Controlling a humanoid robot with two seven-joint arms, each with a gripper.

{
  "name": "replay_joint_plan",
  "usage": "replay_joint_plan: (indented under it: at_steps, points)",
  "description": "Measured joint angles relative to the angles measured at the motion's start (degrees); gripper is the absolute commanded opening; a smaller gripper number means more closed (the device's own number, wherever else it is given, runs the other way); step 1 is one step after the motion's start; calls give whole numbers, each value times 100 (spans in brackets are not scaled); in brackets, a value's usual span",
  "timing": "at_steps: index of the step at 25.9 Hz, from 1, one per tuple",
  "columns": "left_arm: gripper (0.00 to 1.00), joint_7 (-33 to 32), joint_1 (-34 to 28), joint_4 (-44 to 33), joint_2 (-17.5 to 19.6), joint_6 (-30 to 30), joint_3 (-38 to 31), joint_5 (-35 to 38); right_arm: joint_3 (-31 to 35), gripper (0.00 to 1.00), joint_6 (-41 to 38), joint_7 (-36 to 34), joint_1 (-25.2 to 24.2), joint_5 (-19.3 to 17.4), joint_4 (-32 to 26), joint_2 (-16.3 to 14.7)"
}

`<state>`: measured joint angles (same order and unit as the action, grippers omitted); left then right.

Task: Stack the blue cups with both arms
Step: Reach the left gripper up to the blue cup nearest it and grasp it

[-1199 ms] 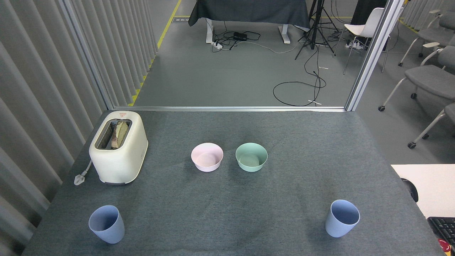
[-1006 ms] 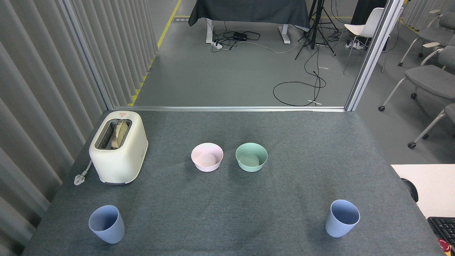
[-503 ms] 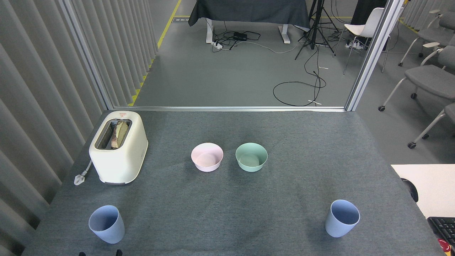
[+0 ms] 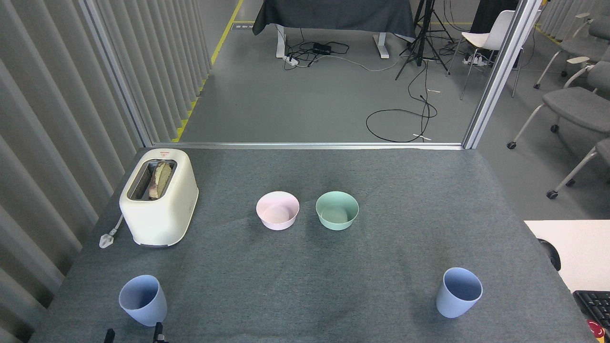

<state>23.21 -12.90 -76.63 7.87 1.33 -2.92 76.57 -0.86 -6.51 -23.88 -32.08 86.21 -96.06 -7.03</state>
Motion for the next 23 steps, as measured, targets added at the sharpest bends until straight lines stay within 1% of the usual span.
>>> replay_joint_plan:
  at_steps: [11,23]
  points:
    - [100,25,257,86,-51,11,8,-23,-2,100,5,-72,0,-7,80,0]
    - [100,-2,692,641,-92,22,2,-36,-151,100,34,-161,-11,-8,165,0]
